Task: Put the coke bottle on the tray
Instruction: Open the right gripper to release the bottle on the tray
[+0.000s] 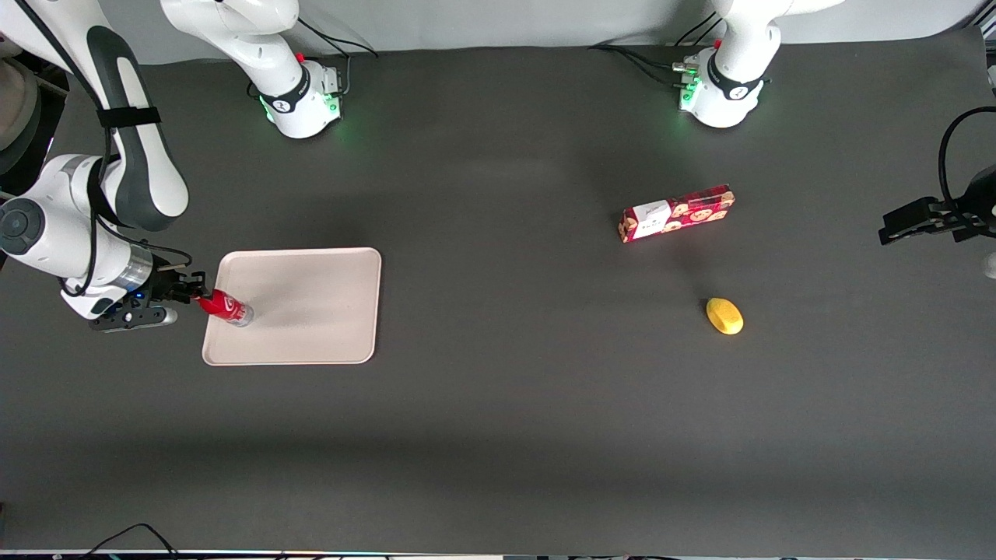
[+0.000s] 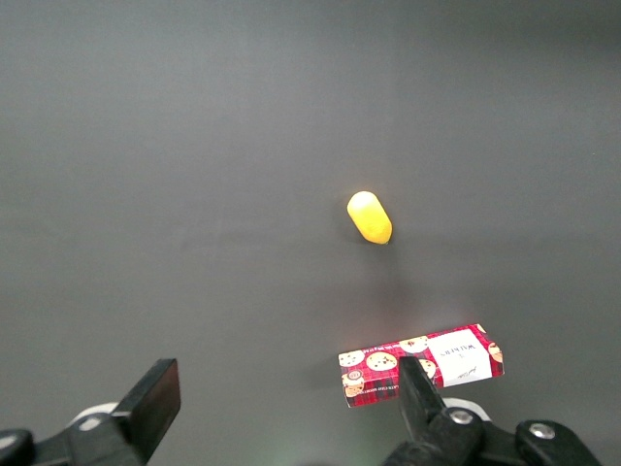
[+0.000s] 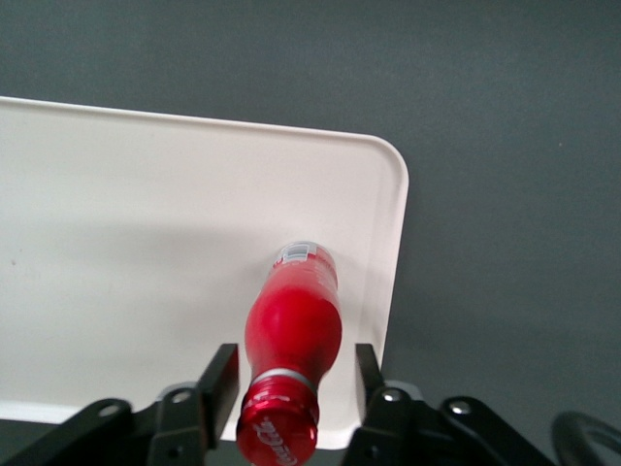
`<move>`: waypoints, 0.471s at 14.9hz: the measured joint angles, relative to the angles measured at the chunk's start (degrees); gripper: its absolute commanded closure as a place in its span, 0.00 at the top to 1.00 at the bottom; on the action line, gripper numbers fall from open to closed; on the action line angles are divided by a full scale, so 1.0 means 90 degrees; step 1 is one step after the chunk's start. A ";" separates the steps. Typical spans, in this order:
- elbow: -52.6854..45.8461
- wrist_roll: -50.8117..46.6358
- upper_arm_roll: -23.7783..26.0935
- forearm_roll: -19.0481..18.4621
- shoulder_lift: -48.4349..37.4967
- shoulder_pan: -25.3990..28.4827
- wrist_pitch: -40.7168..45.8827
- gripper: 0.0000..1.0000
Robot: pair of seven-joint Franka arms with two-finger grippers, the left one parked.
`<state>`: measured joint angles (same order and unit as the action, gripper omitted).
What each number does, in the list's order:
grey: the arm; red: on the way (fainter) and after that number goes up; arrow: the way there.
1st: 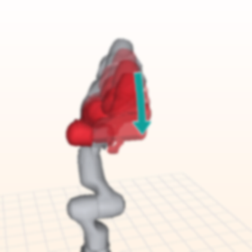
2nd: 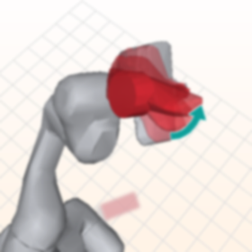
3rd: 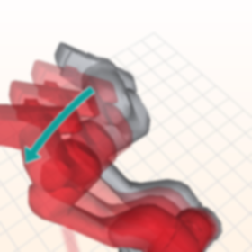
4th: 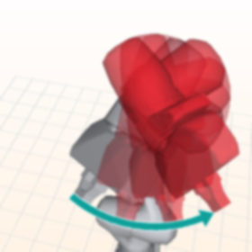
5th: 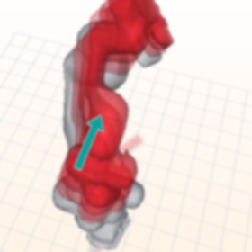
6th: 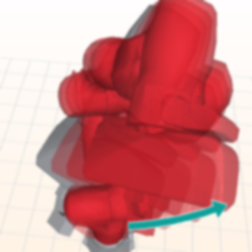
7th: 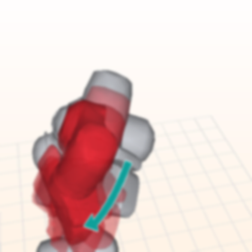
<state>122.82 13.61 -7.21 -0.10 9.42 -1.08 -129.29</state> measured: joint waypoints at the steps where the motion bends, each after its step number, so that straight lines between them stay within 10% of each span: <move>1: -0.0045 0.0000 0.0000 0.0001 -0.0005 0.0004 -0.0002 1.00; 7: -0.1616 -0.0072 0.0034 0.0027 -0.0065 0.0051 0.1433 1.00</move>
<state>108.28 12.97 -6.91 0.14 8.83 -0.62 -116.39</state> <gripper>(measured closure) 0.000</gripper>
